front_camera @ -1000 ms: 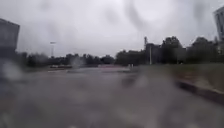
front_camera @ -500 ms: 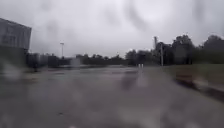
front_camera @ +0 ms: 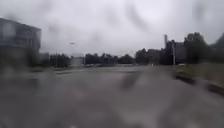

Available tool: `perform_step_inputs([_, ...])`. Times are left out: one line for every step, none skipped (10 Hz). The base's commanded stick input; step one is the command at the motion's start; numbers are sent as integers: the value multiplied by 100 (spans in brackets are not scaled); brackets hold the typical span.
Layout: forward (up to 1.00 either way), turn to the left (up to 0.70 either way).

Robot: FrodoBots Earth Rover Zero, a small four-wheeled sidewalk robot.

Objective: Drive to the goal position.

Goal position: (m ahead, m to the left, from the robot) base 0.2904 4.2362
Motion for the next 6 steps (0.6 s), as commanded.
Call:
perform_step_inputs([100, 16])
perform_step_inputs([100, 0])
perform_step_inputs([100, 0])
perform_step_inputs([100, 0])
perform_step_inputs([100, 0])
perform_step_inputs([100, 0])
